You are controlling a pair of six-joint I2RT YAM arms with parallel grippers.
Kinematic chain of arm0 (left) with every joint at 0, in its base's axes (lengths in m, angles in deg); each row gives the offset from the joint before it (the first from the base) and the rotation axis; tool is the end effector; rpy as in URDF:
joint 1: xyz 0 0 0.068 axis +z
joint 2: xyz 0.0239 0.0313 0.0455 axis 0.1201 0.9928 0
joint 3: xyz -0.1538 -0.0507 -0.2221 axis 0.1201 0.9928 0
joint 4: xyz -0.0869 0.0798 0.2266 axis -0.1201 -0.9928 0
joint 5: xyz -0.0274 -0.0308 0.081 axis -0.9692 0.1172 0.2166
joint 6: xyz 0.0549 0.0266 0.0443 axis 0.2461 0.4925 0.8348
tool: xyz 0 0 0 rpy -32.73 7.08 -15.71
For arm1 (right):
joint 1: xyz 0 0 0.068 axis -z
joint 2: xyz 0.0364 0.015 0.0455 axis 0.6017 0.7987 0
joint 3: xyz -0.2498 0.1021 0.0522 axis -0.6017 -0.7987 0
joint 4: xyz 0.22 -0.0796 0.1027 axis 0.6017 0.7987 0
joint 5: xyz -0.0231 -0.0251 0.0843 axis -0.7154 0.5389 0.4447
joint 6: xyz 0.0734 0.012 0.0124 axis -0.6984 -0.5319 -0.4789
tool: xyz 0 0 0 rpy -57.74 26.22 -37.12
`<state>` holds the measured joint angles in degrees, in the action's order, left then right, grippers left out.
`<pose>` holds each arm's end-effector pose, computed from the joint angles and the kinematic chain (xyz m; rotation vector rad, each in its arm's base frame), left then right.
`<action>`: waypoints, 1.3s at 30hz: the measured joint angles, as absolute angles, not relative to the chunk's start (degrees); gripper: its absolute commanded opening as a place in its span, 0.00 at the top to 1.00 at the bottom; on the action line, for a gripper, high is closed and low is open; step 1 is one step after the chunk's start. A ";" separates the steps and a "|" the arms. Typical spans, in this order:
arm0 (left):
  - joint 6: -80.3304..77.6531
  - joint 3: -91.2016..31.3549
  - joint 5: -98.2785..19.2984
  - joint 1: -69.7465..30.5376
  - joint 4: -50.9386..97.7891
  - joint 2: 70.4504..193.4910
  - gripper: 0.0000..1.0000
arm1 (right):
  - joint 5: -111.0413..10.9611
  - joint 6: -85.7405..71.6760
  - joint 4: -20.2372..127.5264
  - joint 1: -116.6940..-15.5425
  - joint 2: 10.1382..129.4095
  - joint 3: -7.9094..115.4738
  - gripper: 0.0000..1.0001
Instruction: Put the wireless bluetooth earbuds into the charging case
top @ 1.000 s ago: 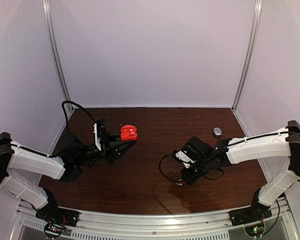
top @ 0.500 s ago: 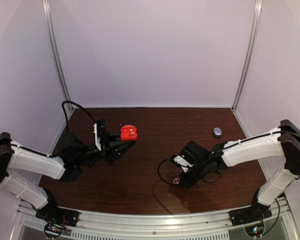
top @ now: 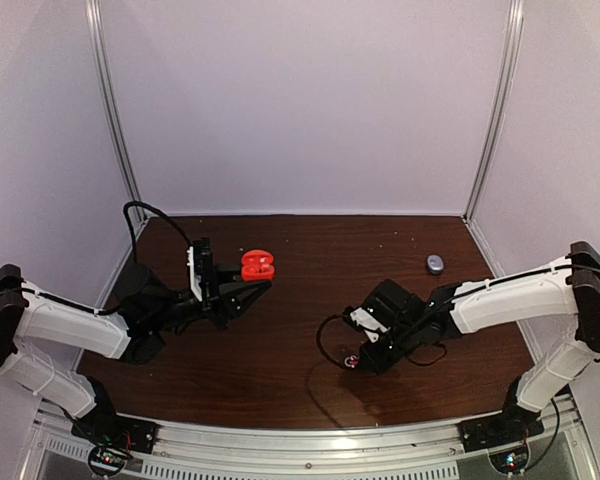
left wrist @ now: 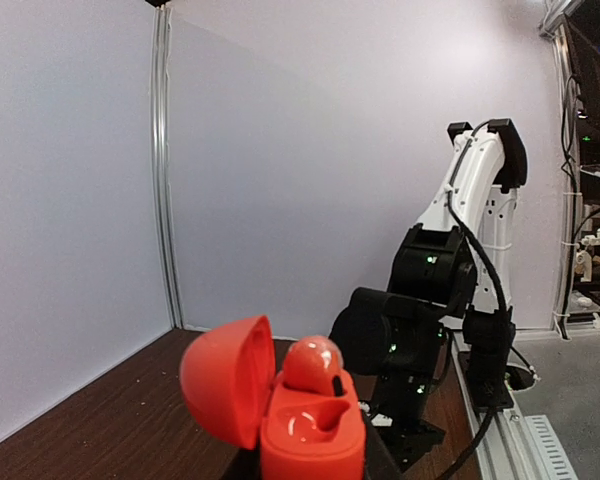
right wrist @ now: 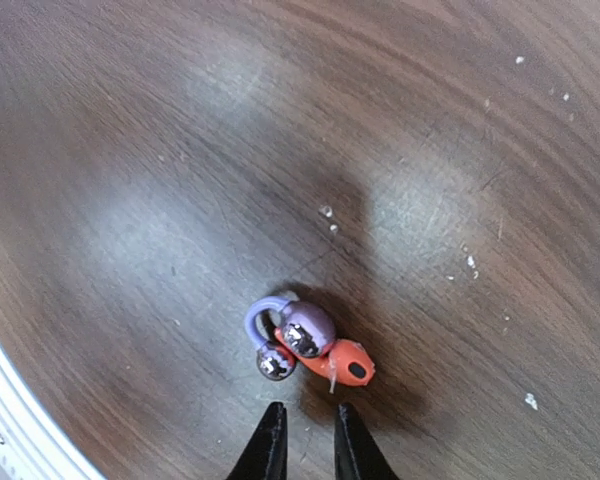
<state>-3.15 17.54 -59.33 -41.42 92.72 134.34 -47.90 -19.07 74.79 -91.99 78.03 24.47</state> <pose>0.1628 -0.2278 0.2598 0.8297 1.1180 -1.2167 0.1579 0.2443 0.1371 -0.9309 2.6778 0.5753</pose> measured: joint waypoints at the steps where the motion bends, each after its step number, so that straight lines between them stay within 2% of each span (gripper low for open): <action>1: -3.15 17.54 -59.33 -41.42 92.72 134.34 1.00 | -48.07 -19.09 75.07 -92.13 77.05 24.54 0.82; 8: -3.15 17.54 -59.33 -41.42 92.72 134.34 1.00 | -48.86 -18.81 75.46 -93.02 73.90 27.66 0.81; 14: -3.15 17.54 -59.30 -41.42 92.72 134.30 1.00 | -49.71 -17.69 75.57 -93.17 76.87 27.84 0.72; 23: -3.15 17.65 -59.30 -41.42 92.70 134.12 1.00 | -50.09 -16.38 74.61 -93.17 79.85 27.84 0.72; 39: -3.10 18.26 -59.11 -41.40 92.65 133.88 1.00 | -50.15 -14.92 72.08 -93.17 83.67 27.80 0.87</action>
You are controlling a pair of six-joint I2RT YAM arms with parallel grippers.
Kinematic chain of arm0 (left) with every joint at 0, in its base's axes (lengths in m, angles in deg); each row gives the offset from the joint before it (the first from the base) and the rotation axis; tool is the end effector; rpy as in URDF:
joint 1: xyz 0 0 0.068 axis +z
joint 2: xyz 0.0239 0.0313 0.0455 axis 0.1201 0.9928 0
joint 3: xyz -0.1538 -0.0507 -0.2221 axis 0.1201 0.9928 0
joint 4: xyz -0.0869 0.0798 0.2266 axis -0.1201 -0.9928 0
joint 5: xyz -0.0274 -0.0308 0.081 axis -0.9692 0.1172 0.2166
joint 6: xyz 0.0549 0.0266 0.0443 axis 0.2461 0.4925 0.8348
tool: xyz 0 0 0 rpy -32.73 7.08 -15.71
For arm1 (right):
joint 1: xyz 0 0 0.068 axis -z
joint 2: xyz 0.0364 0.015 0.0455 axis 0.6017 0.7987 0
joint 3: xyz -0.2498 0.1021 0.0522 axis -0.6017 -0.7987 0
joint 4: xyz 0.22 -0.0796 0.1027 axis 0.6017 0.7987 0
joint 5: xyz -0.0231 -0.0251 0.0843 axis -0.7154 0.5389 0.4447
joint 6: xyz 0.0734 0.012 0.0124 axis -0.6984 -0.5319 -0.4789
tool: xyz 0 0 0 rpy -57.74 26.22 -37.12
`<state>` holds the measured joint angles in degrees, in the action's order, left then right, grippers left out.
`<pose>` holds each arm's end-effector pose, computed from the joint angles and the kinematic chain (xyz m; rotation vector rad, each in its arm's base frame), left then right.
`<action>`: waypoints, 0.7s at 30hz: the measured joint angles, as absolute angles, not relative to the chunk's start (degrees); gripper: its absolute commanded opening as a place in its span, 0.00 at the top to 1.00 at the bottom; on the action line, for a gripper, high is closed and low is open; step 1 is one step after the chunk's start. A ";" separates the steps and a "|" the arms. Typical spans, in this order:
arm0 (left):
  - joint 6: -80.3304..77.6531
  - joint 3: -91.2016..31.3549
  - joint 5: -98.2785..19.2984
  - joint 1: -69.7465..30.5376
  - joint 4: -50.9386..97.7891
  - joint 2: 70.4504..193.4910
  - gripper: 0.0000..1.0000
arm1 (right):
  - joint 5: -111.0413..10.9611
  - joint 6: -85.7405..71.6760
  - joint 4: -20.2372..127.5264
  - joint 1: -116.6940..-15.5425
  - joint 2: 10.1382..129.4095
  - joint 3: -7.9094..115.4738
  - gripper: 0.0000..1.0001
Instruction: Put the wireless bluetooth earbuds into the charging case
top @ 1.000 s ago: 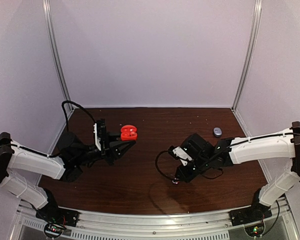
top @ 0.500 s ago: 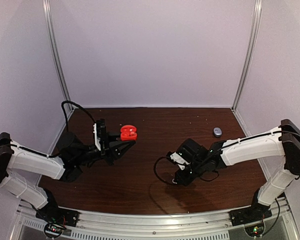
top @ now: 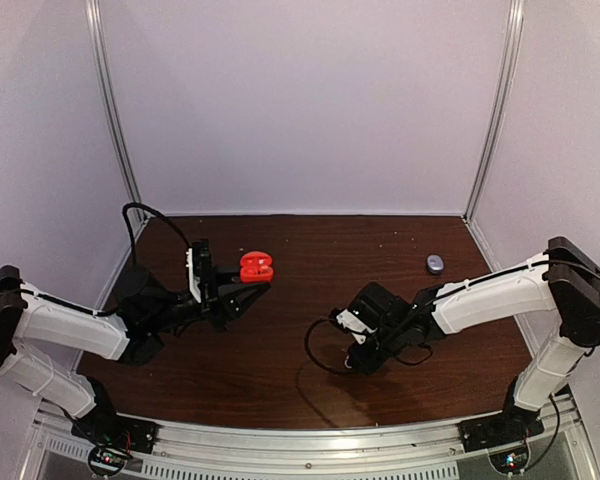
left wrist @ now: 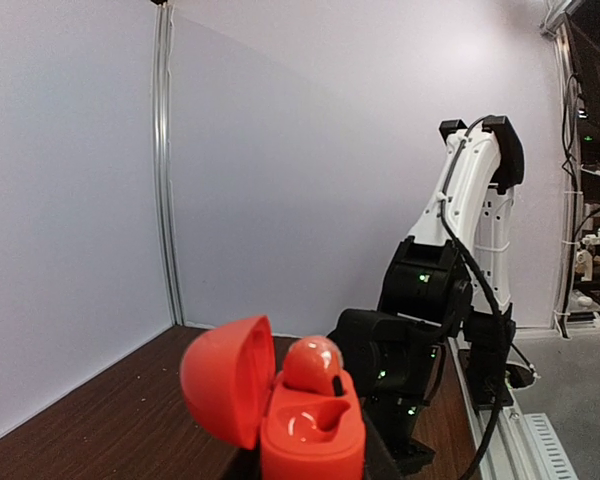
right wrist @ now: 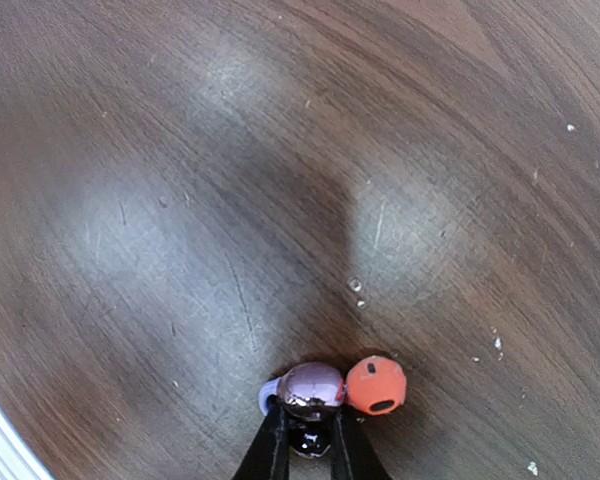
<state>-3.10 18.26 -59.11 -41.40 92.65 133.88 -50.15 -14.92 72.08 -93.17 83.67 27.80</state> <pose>0.1615 -0.2258 0.2578 0.8277 1.1250 -1.2136 0.1672 0.2646 0.1276 -1.0328 2.6091 0.5208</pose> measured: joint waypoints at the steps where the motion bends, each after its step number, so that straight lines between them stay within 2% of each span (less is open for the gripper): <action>1: -3.10 18.26 -59.06 -41.40 92.61 133.82 1.00 | -50.15 -14.92 71.88 -93.17 83.67 27.73 0.87; 6: -2.93 18.28 -59.04 -41.40 92.32 133.60 1.00 | -50.09 -14.92 70.96 -93.17 83.67 27.45 0.87; 21: -2.73 18.28 -59.02 -41.31 91.45 132.90 1.00 | -49.63 -13.50 69.67 -93.15 84.77 27.75 0.67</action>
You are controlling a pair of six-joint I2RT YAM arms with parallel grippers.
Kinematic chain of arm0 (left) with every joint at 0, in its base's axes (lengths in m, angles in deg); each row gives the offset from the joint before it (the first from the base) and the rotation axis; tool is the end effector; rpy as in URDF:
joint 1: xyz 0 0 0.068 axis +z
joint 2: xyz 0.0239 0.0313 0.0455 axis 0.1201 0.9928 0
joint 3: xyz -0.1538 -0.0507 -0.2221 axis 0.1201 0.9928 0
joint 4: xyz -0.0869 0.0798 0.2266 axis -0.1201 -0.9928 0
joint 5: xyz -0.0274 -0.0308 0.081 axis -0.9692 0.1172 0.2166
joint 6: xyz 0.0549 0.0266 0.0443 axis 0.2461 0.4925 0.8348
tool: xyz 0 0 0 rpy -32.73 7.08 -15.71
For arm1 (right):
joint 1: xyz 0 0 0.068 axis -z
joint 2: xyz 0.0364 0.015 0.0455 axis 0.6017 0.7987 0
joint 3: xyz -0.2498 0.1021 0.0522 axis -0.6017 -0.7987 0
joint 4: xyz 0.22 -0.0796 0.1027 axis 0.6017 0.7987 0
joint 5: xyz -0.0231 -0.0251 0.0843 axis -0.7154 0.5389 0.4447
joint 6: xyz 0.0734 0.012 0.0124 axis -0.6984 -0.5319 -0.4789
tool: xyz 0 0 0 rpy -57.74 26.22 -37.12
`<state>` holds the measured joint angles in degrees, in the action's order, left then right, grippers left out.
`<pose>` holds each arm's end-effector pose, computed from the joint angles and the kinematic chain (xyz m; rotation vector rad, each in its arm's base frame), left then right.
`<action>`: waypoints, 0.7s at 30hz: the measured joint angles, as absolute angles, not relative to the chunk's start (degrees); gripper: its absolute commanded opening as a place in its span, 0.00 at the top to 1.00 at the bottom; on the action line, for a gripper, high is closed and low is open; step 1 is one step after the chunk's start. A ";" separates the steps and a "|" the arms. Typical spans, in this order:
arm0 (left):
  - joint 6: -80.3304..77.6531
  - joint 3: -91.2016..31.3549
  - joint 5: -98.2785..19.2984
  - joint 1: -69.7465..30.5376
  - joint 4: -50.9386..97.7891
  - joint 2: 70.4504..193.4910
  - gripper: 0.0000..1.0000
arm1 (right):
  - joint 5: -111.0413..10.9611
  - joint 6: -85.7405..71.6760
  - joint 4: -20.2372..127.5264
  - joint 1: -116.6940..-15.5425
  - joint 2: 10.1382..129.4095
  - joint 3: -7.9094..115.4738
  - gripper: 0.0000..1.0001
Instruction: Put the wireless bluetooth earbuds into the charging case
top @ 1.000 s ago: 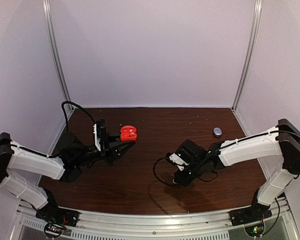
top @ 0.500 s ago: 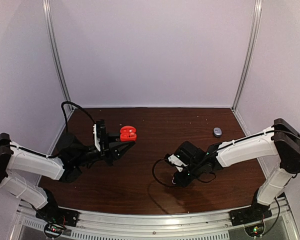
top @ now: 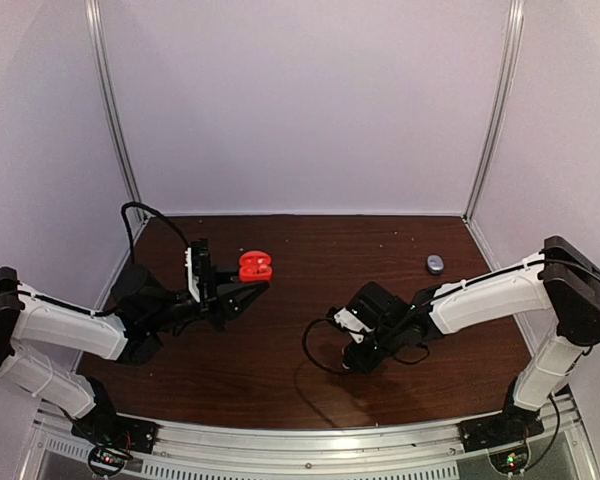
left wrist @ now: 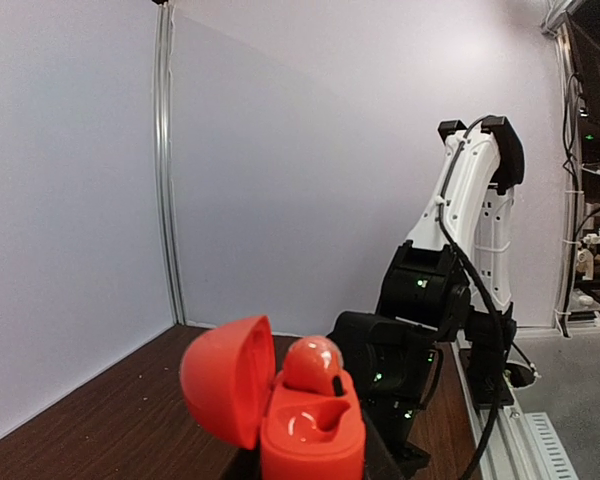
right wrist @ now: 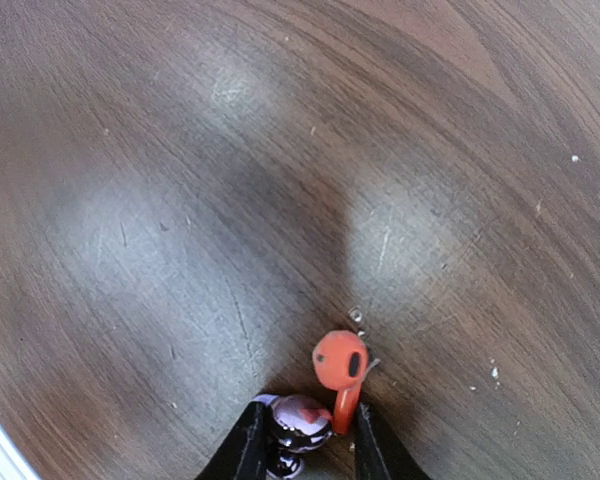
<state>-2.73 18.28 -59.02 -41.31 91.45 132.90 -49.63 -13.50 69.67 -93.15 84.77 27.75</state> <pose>0.1608 -0.2242 0.2595 0.8293 1.1269 -1.2060 0.1697 0.2691 0.1243 -1.0612 2.5746 0.5405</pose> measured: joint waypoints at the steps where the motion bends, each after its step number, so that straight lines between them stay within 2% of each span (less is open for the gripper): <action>1: -2.73 18.28 -59.04 -41.24 91.41 132.90 1.00 | -49.63 -13.56 69.69 -93.15 84.77 27.80 0.66; 6: -2.73 18.28 -59.04 -41.14 91.41 132.90 1.00 | -49.54 -13.39 70.87 -93.17 84.59 28.21 0.65; 13: -2.73 18.28 -59.04 -41.14 91.25 132.90 1.00 | -50.24 -12.60 76.69 -92.93 80.39 28.95 0.57; 21: -2.73 18.28 -59.06 -41.14 91.12 132.90 1.00 | -50.94 -11.03 79.27 -91.73 75.89 31.60 0.61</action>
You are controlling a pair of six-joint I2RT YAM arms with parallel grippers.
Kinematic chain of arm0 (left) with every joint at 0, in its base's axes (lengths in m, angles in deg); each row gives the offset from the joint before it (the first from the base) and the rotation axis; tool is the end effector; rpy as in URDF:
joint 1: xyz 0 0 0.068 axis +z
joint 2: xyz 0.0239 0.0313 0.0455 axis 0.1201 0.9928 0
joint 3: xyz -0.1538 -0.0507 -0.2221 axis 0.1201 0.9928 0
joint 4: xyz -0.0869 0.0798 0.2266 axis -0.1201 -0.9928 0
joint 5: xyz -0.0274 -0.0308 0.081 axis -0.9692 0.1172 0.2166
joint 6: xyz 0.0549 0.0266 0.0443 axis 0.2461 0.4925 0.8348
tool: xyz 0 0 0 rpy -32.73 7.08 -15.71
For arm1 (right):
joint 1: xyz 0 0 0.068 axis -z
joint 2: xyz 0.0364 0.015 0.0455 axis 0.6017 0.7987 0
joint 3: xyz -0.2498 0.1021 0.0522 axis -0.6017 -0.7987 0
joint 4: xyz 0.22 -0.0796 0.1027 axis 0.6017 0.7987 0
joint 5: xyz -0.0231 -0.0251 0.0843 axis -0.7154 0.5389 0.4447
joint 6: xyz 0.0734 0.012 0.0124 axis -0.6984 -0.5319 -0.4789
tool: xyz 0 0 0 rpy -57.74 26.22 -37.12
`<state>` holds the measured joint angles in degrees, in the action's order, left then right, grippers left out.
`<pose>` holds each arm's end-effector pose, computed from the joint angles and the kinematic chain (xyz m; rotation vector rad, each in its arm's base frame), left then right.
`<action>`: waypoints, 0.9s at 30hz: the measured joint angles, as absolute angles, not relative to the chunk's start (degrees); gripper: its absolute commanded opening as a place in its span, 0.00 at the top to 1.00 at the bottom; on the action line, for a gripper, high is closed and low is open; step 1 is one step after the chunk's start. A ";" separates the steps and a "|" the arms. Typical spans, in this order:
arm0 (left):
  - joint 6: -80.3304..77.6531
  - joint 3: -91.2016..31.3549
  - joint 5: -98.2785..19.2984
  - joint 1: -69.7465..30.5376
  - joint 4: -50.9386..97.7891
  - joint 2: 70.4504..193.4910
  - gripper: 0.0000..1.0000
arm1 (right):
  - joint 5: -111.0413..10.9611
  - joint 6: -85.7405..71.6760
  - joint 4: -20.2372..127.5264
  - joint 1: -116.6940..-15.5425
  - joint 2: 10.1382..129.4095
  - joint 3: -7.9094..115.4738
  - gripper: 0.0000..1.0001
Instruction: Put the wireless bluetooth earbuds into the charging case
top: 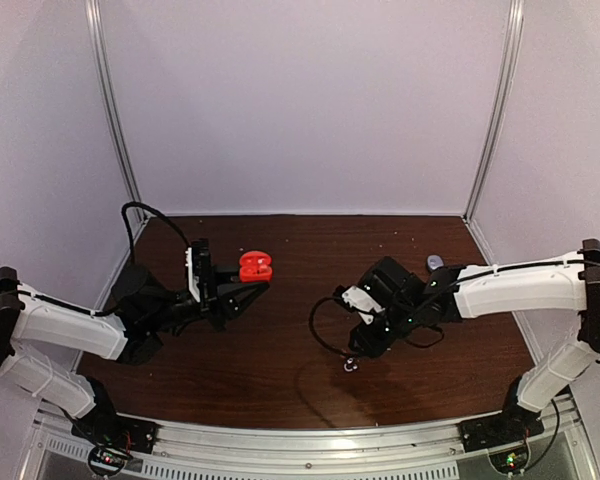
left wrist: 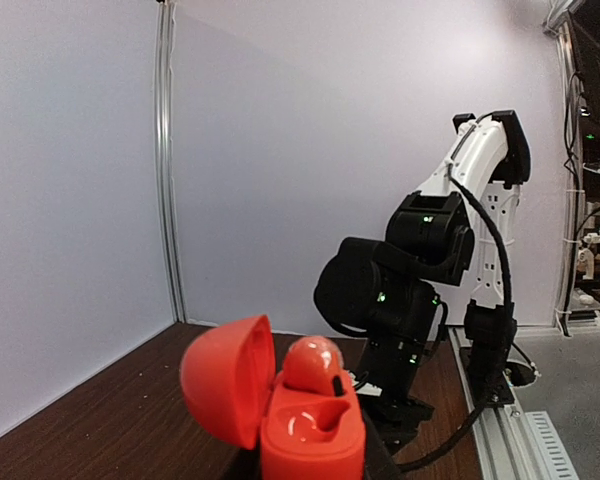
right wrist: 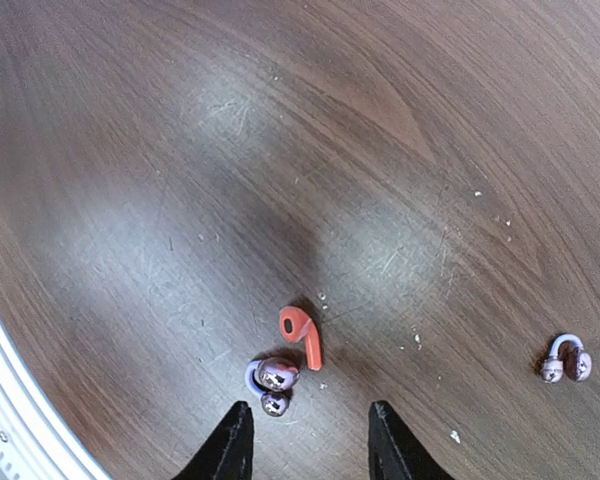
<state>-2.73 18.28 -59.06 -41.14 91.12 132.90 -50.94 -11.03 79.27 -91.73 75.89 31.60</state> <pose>0.1616 -0.2239 0.2588 0.8292 1.1336 -1.2040 0.1714 0.2554 0.1779 -1.0550 2.5015 0.5287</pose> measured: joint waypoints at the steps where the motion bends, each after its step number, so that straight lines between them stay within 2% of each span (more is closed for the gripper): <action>1: -2.73 18.28 -59.06 -41.14 91.12 132.90 1.00 | -50.92 -10.83 79.42 -91.64 76.13 31.99 0.61; 11: -2.71 18.28 -59.06 -41.14 90.44 132.86 1.00 | -48.93 -9.12 80.32 -91.60 85.16 37.19 0.61; 21: -2.71 18.28 -59.04 -41.03 90.18 132.83 1.00 | -47.46 -7.94 80.21 -91.60 89.77 37.28 0.69; 27: -2.71 18.59 -59.04 -41.00 90.16 132.42 1.00 | -50.00 -6.57 80.16 -91.60 91.91 39.29 0.70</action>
